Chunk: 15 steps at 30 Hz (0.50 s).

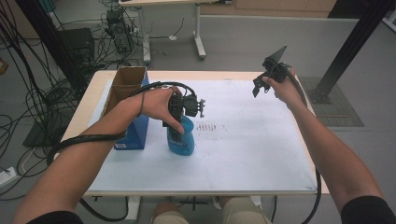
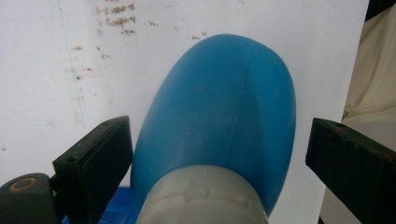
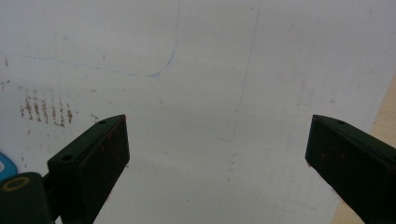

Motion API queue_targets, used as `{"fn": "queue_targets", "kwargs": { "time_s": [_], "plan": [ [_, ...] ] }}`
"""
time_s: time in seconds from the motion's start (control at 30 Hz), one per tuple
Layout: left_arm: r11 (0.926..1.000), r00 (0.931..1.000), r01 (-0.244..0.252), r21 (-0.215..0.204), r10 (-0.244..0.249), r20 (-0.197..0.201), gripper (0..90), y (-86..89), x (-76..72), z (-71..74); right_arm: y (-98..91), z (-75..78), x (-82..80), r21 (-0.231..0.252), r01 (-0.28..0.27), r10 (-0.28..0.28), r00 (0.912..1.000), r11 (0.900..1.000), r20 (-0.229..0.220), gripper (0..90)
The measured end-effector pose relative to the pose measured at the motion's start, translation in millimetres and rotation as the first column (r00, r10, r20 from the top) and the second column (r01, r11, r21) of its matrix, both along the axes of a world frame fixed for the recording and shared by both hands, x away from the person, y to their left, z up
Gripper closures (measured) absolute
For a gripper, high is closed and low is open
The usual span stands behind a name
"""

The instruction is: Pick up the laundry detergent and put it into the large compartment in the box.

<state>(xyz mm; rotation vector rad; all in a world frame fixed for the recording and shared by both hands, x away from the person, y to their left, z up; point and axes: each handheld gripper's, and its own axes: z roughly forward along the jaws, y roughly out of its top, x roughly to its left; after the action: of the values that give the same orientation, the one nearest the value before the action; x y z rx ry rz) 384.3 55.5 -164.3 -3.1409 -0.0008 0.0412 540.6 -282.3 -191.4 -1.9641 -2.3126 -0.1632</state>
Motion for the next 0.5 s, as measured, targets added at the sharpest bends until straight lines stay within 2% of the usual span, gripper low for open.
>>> {"fn": "queue_targets", "kwargs": {
  "time_s": [0.5],
  "plan": [
    [0.9999, 0.9997, 0.006, 0.009, -0.006, 0.023, 10.3, 0.1, -3.0, -0.7, 6.1, -0.6, -0.4, -0.020, -0.011, 0.011, 0.9999, 0.9997, 0.002, 6.5]
  ]
}}
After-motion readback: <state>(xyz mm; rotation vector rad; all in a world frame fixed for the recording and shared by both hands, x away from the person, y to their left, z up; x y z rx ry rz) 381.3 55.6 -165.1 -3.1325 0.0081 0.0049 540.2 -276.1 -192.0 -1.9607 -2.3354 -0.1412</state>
